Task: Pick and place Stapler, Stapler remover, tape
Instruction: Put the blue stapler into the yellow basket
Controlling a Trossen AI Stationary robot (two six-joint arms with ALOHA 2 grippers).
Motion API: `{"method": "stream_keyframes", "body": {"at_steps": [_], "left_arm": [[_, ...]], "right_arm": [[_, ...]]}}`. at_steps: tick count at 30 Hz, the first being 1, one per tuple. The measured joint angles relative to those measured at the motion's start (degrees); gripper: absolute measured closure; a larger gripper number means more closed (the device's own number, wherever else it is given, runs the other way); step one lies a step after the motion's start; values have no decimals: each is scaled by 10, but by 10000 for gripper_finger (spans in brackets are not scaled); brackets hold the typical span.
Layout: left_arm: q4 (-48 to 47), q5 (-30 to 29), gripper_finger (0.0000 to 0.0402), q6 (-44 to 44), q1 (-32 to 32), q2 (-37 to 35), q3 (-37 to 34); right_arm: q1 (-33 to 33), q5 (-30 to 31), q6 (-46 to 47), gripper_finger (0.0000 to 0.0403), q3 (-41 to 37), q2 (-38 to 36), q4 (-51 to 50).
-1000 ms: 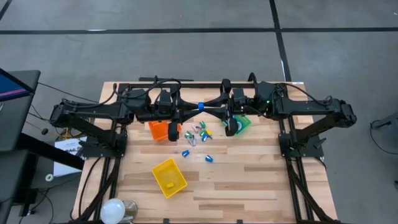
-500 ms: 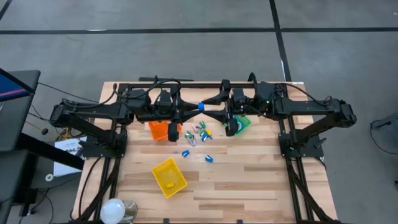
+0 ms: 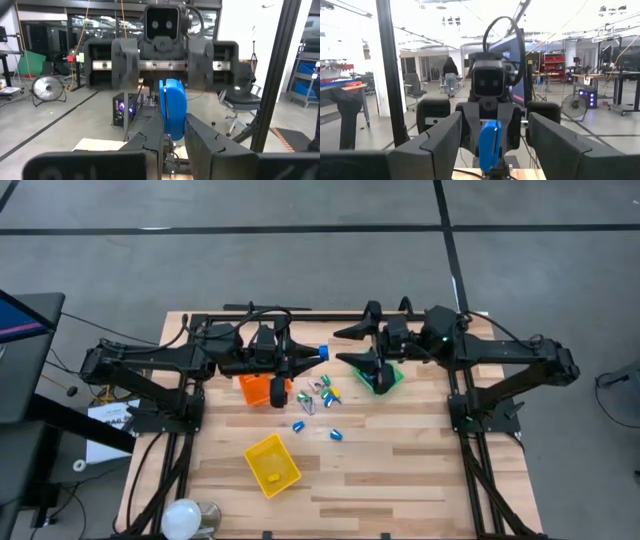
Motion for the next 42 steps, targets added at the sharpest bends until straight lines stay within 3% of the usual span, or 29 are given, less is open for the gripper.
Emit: {"method": "stream_keyframes", "body": {"at_steps": [6, 20, 34, 42], "left_arm": [[-29, 10, 353, 0, -2, -22, 1], [-194, 131, 354, -6, -38, -64, 0], [-369, 138, 354, -7, -117, -60, 0], [-452, 137, 354, -7, -149, -18, 0]], "right_arm": [[-13, 0, 0, 185, 0, -33, -34], [-28, 0, 0, 223, 1, -49, -103], [-28, 0, 0, 250, 0, -48, -118], [-28, 0, 0, 262, 0, -48, -133]]}}
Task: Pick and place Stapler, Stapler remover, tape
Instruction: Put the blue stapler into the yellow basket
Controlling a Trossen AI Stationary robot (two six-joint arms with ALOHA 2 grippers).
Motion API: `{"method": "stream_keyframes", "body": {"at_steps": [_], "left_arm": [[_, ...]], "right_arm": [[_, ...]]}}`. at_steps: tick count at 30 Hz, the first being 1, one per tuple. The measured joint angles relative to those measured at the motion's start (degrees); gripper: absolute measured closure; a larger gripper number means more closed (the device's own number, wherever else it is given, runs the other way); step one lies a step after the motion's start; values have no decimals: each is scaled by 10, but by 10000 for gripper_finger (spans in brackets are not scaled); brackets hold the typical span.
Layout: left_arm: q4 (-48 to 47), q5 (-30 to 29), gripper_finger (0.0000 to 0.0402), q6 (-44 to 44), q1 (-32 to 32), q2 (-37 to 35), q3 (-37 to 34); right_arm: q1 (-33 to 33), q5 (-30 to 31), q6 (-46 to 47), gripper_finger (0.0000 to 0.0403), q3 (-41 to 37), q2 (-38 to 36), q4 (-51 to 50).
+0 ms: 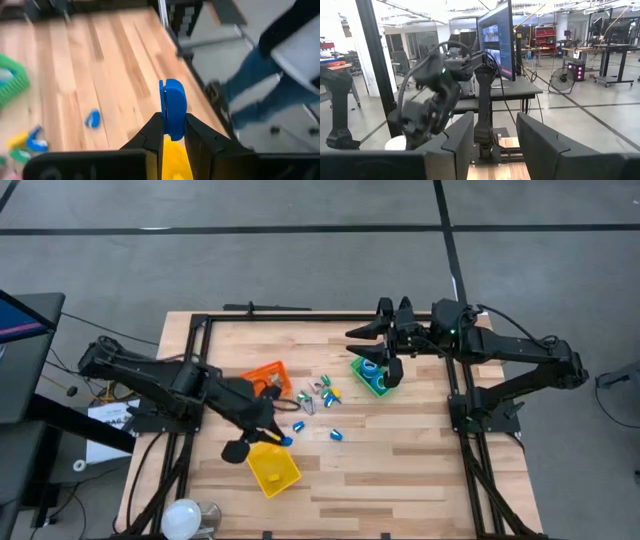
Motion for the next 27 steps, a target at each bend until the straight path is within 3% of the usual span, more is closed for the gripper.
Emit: {"method": "stream_keyframes", "body": {"at_steps": [27], "left_arm": [[-108, 25, 353, 2, -18, 210, 0]], "right_arm": [[1, 0, 5, 280, 0, 0, -48]]}}
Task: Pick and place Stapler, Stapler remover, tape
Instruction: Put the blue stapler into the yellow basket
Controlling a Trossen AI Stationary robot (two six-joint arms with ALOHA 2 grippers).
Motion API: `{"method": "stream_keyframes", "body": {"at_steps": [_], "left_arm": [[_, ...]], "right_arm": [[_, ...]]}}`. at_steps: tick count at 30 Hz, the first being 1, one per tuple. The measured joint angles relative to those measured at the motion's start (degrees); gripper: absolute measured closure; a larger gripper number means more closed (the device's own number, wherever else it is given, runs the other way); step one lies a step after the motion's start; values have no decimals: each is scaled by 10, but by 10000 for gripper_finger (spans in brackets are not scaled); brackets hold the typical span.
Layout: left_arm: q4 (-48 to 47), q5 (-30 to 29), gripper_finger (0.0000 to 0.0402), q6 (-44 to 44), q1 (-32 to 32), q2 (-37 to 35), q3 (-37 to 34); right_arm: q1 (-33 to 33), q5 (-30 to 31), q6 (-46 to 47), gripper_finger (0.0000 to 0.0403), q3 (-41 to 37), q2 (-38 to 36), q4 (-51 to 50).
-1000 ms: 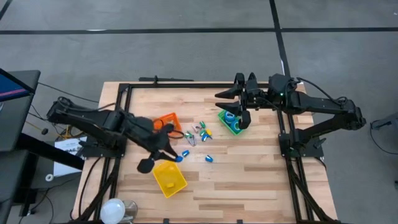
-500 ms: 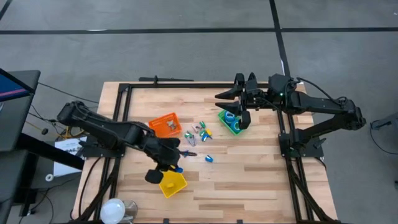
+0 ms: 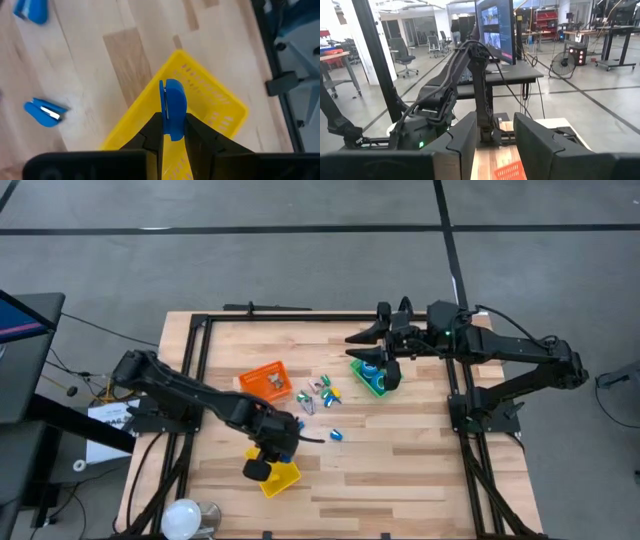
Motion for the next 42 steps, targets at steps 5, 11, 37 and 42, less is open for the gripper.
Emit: {"method": "stream_keyframes", "body": {"at_steps": [5, 11, 37, 42], "left_arm": [[-13, 3, 353, 0, 0, 26, 0], [-23, 4, 353, 0, 0, 42, 0], [-47, 59, 331, -17, -1, 42, 0], [-47, 59, 326, -17, 0, 42, 0]], "right_arm": [[0, 0, 0, 281, 0, 0, -5], [0, 0, 0, 282, 0, 0, -18], [-1, 0, -2, 282, 0, 0, -20], [-1, 0, -5, 282, 0, 0, -20]]}}
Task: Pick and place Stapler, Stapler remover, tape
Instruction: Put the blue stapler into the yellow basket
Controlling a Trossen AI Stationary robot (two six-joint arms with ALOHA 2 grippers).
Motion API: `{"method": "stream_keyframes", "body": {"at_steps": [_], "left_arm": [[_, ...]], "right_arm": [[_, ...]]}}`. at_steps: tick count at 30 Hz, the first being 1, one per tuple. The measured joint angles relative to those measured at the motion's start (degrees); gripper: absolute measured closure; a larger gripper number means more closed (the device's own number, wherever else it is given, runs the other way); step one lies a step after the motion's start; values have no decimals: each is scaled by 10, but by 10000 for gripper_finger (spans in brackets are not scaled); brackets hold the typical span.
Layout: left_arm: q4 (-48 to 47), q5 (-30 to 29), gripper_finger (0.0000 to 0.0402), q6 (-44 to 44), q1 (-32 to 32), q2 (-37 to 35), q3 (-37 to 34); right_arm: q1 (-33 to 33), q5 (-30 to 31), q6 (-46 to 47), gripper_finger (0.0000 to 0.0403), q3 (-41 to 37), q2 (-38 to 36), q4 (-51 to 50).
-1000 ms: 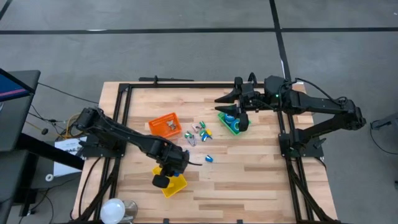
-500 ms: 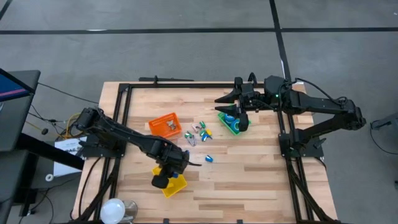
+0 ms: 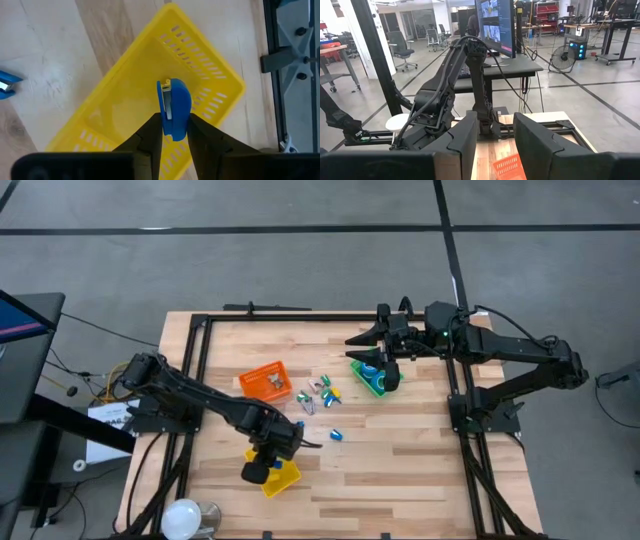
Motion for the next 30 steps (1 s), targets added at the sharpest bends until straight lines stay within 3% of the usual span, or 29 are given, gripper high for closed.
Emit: {"method": "stream_keyframes", "body": {"at_steps": [7, 12, 18, 26, 30], "left_arm": [[0, 0, 307, 0, 0, 0, 0], [1, -32, 257, -5, 0, 0, 0], [4, -20, 206, -19, 0, -10, 2], [9, -57, 213, -30, 19, -117, 1], [20, -112, 223, -30, 33, -188, 1]], "right_arm": [[0, 0, 0, 282, 0, 0, 0], [0, 0, 0, 282, 0, 0, 0], [0, 0, 0, 282, 0, 0, -10], [0, 0, -1, 282, 0, 0, -66], [0, 12, -1, 282, 0, 0, -85]]}}
